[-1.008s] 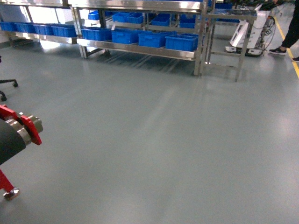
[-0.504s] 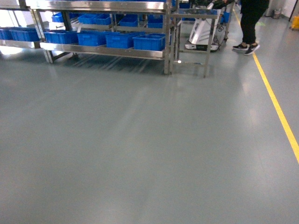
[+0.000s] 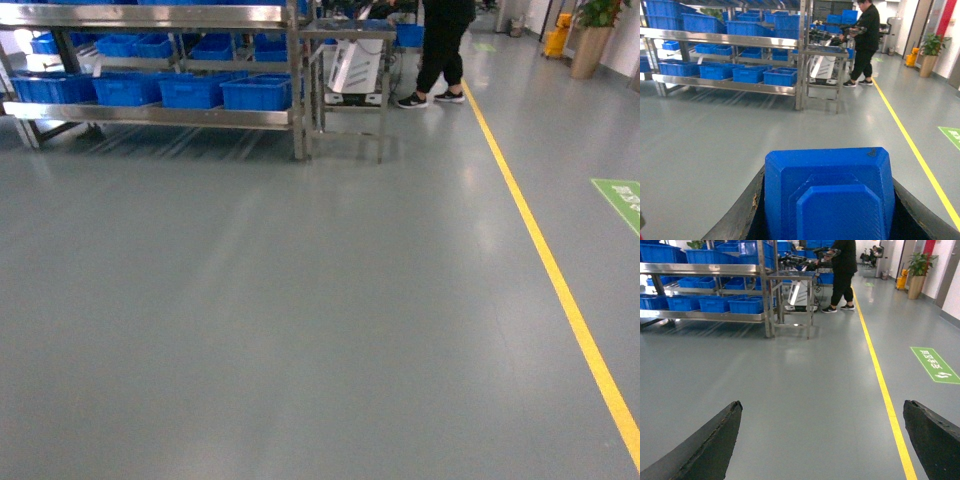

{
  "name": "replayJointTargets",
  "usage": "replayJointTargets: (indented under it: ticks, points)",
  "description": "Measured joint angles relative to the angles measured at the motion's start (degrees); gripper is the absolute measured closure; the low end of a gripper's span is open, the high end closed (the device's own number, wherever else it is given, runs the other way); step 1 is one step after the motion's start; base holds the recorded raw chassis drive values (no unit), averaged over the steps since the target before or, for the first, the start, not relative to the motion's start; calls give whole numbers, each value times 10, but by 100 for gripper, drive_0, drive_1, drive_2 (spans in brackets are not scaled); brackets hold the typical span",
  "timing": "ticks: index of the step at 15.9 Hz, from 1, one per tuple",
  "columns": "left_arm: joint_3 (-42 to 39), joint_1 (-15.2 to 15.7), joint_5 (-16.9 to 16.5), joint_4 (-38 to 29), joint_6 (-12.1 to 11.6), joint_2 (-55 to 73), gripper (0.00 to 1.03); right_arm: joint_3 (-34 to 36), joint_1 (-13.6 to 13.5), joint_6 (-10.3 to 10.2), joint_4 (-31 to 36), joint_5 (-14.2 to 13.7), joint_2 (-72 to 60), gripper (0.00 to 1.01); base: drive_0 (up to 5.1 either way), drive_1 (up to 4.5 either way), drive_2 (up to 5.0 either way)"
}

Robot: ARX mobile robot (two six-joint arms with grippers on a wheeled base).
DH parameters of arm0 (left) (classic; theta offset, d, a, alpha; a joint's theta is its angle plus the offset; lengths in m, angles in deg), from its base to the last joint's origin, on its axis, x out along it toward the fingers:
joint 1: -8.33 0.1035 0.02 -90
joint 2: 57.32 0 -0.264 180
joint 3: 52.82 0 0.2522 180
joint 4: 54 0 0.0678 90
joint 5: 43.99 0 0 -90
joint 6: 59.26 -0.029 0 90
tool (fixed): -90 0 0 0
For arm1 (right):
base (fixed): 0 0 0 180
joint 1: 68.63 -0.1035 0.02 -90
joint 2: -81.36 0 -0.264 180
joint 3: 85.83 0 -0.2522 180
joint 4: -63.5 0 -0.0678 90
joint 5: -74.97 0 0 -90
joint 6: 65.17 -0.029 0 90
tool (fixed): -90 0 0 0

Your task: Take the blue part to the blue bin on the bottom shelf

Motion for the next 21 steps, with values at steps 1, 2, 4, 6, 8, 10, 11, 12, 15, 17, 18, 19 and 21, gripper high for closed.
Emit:
replayJointTargets:
  ticks: [1, 2, 4, 6, 8, 10, 11, 12, 15, 17, 18, 19, 21]
  points:
    - [0, 0, 0, 0, 0, 0, 59, 0, 0, 0, 0, 0, 0, 3, -156, -156, -156]
    - [0, 0, 0, 0, 0, 0, 59, 0, 0, 0, 0, 0, 0, 3, -157, -157, -157]
    - [0, 0, 0, 0, 0, 0, 59, 0, 0, 0, 0, 0, 0, 3, -156, -156, -156]
    - [0, 0, 0, 0, 0, 0, 59, 0, 0, 0, 0, 0, 0, 3, -155, -155, -155]
    - [0, -1, 0, 0, 0, 0, 59, 0, 1, 0, 0, 0, 0, 3, -69, -69, -69]
    - [0, 0, 0, 0, 0, 0, 59, 0, 0, 0, 0, 0, 0, 3, 0, 0, 0]
    - [0, 0, 0, 0, 0, 0, 59, 0, 0, 0, 0, 0, 0, 3, 0, 0, 0]
    - [0, 0, 0, 0, 0, 0, 59, 0, 0, 0, 0, 0, 0, 3, -7, 338, -353]
    - [0, 0, 0, 1, 0, 0, 59, 0, 0, 0, 0, 0, 0, 3, -6, 405, -418]
    - [0, 0, 0, 0, 0, 0, 59, 0, 0, 0, 0, 0, 0, 3, 7, 418, -404]
    - [0, 0, 0, 0, 0, 0, 59, 0, 0, 0, 0, 0, 0, 3, -6, 405, -416]
    - [0, 0, 0, 0, 0, 0, 59, 0, 0, 0, -1, 0, 0, 3, -3, 407, -414]
    - [0, 0, 0, 1, 0, 0, 59, 0, 0, 0, 0, 0, 0, 3, 0, 411, -410]
